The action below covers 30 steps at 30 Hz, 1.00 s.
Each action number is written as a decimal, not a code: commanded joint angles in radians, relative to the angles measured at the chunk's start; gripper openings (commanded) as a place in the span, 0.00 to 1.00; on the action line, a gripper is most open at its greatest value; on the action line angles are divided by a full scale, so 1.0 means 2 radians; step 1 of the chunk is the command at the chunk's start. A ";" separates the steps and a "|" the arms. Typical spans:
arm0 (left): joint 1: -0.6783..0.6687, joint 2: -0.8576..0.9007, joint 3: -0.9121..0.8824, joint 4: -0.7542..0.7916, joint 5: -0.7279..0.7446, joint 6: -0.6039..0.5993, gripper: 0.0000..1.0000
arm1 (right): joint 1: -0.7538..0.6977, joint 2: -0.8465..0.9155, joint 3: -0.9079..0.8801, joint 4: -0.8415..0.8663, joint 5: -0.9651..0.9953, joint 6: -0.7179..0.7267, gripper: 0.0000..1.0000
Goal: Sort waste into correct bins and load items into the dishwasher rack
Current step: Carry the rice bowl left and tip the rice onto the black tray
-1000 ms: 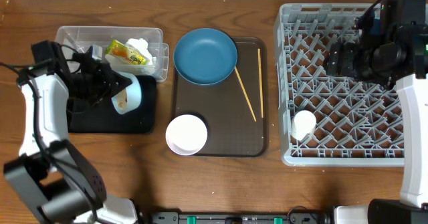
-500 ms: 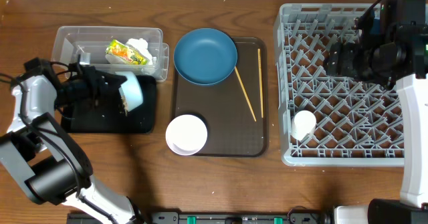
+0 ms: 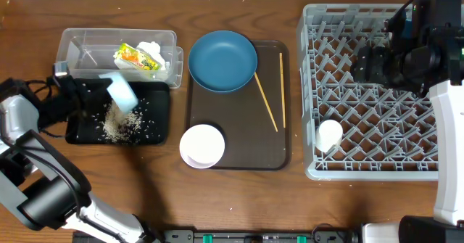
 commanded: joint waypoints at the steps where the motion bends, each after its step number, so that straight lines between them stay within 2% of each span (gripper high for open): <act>1: 0.010 0.002 -0.002 0.000 0.056 0.010 0.06 | 0.000 0.001 0.005 0.000 0.003 -0.008 0.85; 6: 0.013 0.002 -0.002 -0.001 0.090 0.008 0.06 | 0.000 0.001 0.005 -0.001 0.003 -0.008 0.85; 8: 0.013 0.002 -0.002 0.000 0.090 -0.009 0.06 | 0.000 0.001 0.005 -0.001 0.003 -0.008 0.85; 20: 0.013 0.002 -0.002 0.005 0.090 -0.009 0.06 | 0.000 0.001 0.005 -0.001 0.003 -0.008 0.85; 30: 0.014 0.002 -0.002 0.006 0.090 -0.058 0.06 | 0.000 0.001 0.005 -0.006 0.003 -0.008 0.85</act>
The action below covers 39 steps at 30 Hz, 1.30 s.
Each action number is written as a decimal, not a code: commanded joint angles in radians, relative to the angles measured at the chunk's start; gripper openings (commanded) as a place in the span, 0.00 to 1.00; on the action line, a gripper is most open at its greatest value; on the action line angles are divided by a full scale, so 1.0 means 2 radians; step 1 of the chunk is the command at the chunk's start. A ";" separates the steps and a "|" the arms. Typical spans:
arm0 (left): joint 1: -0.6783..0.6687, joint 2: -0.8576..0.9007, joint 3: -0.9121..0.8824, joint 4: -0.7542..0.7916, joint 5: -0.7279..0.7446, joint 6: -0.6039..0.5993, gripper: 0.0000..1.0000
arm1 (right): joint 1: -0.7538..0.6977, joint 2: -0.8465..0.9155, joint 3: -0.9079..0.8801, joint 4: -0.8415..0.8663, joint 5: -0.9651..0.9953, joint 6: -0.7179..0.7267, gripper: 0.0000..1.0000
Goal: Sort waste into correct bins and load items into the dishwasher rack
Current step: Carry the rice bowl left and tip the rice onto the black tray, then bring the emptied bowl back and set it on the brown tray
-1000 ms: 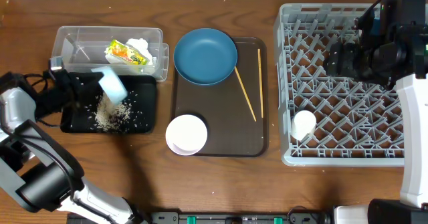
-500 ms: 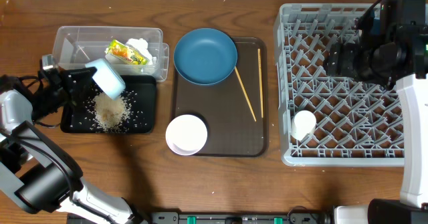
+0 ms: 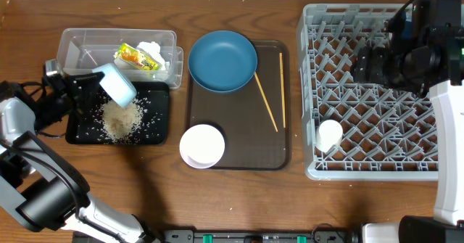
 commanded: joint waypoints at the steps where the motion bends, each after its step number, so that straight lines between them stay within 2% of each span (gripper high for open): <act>1: 0.004 0.002 -0.002 0.001 0.014 -0.017 0.06 | 0.000 0.001 0.005 -0.002 0.003 -0.008 0.85; 9: 0.007 0.002 -0.002 0.001 0.015 -0.032 0.06 | 0.000 0.001 0.005 -0.006 0.003 -0.008 0.85; 13: 0.007 0.000 -0.002 -0.056 0.015 -0.044 0.06 | 0.000 0.001 0.005 -0.007 0.003 -0.008 0.84; 23: 0.010 0.001 -0.002 -0.022 0.014 -0.034 0.06 | 0.000 0.001 0.005 -0.008 0.003 -0.008 0.85; 29: 0.004 -0.002 -0.002 -0.028 0.014 -0.034 0.06 | 0.000 0.001 0.005 -0.008 0.003 -0.008 0.85; 35: -0.032 -0.050 0.000 -0.025 0.006 -0.002 0.06 | 0.000 0.001 0.005 -0.008 0.003 -0.007 0.85; 39: -0.093 -0.112 0.006 -0.017 -0.059 -0.002 0.06 | 0.000 0.001 0.005 -0.007 0.003 -0.007 0.85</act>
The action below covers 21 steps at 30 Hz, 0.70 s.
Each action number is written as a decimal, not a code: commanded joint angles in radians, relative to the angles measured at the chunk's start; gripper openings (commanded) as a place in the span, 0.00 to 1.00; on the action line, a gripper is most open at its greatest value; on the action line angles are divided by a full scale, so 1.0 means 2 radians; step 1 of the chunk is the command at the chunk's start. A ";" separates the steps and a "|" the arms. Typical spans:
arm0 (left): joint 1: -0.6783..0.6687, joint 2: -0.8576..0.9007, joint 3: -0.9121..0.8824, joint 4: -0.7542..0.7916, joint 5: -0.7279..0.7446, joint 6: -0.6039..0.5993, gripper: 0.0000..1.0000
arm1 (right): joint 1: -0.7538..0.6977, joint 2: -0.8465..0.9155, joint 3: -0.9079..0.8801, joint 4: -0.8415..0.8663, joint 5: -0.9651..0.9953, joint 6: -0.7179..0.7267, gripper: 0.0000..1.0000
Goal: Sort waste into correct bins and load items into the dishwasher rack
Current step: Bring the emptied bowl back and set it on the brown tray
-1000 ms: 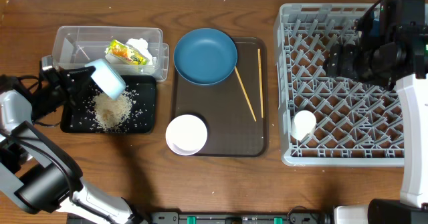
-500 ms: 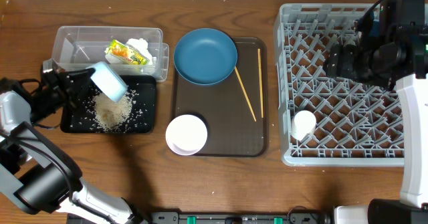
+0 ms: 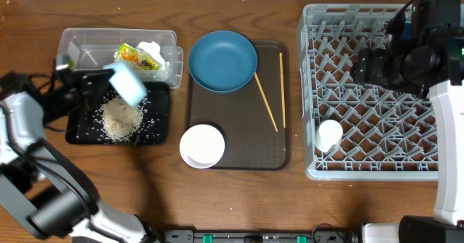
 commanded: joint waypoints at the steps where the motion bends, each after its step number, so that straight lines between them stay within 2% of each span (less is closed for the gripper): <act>1: -0.063 -0.072 0.006 0.010 -0.053 0.016 0.06 | 0.000 0.001 0.005 0.000 0.003 -0.007 0.85; 4: -0.141 -0.115 0.006 0.035 -0.126 0.016 0.06 | 0.000 0.001 0.005 0.002 0.003 -0.007 0.85; 8: -0.276 -0.144 0.006 0.055 -0.286 0.016 0.06 | 0.000 0.001 0.005 0.002 0.003 -0.007 0.85; 15: -0.481 -0.123 0.006 0.063 -0.504 0.017 0.06 | 0.000 0.001 0.005 0.001 0.003 -0.008 0.85; 19: -0.567 -0.098 0.006 0.076 -0.607 0.017 0.06 | 0.000 0.001 0.005 0.004 0.004 -0.008 0.85; 21: -0.597 -0.083 0.006 0.079 -0.632 0.023 0.06 | 0.000 0.001 0.005 0.004 0.004 -0.008 0.86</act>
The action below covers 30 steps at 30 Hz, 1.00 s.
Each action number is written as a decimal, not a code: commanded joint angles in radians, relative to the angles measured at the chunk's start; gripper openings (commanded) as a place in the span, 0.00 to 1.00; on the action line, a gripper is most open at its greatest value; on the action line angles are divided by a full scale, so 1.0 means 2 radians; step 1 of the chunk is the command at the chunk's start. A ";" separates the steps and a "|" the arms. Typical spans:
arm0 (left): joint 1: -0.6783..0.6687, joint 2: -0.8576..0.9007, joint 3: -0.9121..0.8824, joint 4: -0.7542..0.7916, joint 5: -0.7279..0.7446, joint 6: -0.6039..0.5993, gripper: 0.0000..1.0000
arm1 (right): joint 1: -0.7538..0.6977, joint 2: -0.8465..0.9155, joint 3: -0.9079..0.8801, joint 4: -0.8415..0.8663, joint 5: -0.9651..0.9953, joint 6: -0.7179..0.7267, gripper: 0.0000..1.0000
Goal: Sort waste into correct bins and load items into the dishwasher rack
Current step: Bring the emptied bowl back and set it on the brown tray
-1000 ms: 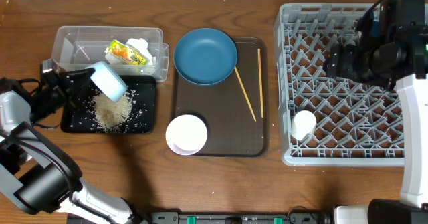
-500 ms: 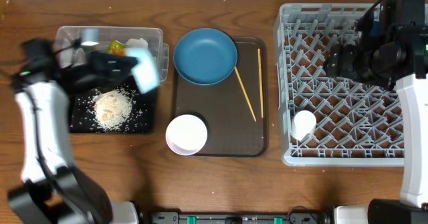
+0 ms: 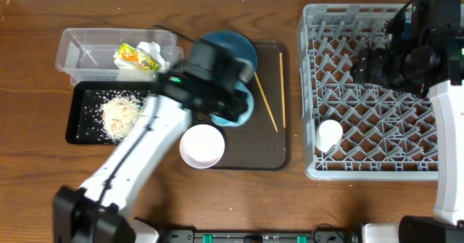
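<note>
My left arm reaches across the brown tray (image 3: 279, 145), its gripper (image 3: 233, 106) low over the near edge of the blue plate (image 3: 243, 48) and shut on a light blue cup (image 3: 246, 111), of which only a rim shows. A pile of rice (image 3: 119, 117) lies on the black tray (image 3: 80, 130). Two chopsticks (image 3: 265, 102) lie on the brown tray, and a white bowl (image 3: 201, 146) sits at its front left corner. My right gripper (image 3: 365, 66) hovers over the dishwasher rack (image 3: 377, 167); its fingers are too dark to read.
A clear bin (image 3: 80, 43) at the back left holds a yellow wrapper (image 3: 135, 56) and white paper. A white cup (image 3: 330, 135) lies in the rack's near left corner. Bare wood runs along the front of the table.
My left gripper has moved right with the light blue cup, from above the black tray to over the brown tray by the blue plate. The right arm stayed still.
My left gripper held the light blue cup tipped over the black tray with rice scattered below. The rice pile was larger a second later, and the cup stayed tilted there. Now the cup is over the brown tray and the rice remains on the black tray.
</note>
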 commanded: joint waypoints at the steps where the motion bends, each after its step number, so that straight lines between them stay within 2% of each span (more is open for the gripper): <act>1: -0.045 0.028 0.005 0.004 -0.115 0.019 0.06 | 0.000 0.001 0.005 0.001 0.005 -0.008 0.86; 8: -0.104 0.098 0.005 0.016 -0.118 0.018 0.06 | 0.000 0.001 0.005 0.001 0.005 -0.008 0.86; 15: -0.122 0.119 0.005 0.026 -0.127 0.018 0.08 | 0.000 0.001 0.005 0.001 0.005 -0.007 0.85; 21: -0.122 0.119 0.005 0.029 -0.161 0.018 0.17 | 0.000 0.001 0.005 0.001 0.005 -0.008 0.86; 22: -0.122 0.119 0.005 0.030 -0.166 0.018 0.22 | 0.000 0.001 0.005 0.001 0.005 -0.008 0.86; 25: -0.119 0.118 0.010 0.027 -0.172 0.017 0.28 | 0.000 0.001 0.005 0.000 0.005 -0.008 0.86; 30: -0.104 0.112 0.031 0.009 -0.172 -0.018 0.37 | 0.000 0.001 0.005 -0.003 0.005 -0.008 0.86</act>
